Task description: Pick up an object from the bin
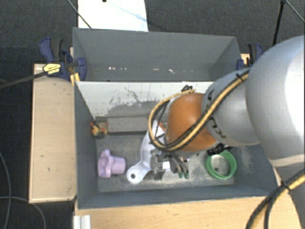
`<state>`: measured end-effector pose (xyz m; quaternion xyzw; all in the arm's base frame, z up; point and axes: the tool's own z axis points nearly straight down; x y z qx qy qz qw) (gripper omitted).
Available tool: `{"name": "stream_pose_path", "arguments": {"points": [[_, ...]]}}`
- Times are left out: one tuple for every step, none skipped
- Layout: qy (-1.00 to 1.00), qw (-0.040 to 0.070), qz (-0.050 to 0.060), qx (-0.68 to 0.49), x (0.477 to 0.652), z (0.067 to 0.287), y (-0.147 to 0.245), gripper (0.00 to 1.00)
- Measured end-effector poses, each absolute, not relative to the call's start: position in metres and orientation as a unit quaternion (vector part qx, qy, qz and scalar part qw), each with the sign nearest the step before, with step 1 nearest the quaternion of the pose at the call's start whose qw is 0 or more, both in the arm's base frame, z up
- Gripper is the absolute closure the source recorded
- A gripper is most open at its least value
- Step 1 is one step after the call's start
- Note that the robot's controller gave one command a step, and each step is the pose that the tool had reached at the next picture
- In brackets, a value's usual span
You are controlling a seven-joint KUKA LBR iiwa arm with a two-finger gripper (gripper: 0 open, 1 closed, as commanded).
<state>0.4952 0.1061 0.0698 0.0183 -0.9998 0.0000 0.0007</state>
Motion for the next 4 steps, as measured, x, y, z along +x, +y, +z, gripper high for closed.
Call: {"name": "stream_pose_path", "arguments": {"points": [[-1.0, 0.001, 0.0, 0.018, 0.495, 0.07, 0.106, 1.0], [-1.0, 0.002, 0.0, 0.018, 0.494, 0.073, 0.106, 1.0], [-1.0, 0.005, 0.001, 0.018, 0.493, 0.088, 0.106, 1.0], [-1.0, 0.001, 0.0, 0.018, 0.494, 0.108, 0.106, 1.0]]}}
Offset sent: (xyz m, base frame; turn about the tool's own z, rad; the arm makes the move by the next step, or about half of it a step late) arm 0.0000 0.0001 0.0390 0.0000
